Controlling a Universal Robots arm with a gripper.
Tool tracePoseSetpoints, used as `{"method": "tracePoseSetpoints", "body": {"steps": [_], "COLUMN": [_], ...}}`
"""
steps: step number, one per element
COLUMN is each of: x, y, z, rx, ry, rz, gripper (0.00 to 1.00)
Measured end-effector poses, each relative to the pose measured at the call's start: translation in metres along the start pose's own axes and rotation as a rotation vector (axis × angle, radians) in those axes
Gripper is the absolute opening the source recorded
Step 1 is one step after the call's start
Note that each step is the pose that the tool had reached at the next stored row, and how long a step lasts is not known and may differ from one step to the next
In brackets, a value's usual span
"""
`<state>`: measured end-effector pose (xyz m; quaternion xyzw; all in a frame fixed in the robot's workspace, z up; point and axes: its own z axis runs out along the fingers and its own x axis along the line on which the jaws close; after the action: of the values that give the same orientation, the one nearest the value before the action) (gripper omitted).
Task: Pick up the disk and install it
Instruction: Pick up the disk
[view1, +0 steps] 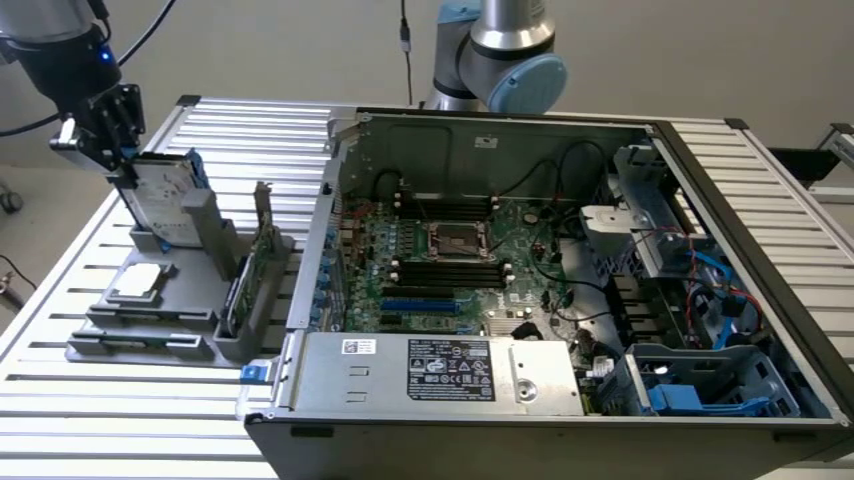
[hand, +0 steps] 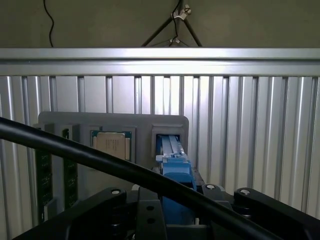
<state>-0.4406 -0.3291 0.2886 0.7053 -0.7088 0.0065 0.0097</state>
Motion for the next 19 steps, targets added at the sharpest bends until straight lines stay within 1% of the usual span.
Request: {"method": "tracePoseSetpoints", "body": {"steps": [19], "x": [0.0012], "y": [0.0005], "z": [0.0000], "rx": [0.0012], "ry": [0.0000], "rz": [0.003], "gripper": [0.33]}}
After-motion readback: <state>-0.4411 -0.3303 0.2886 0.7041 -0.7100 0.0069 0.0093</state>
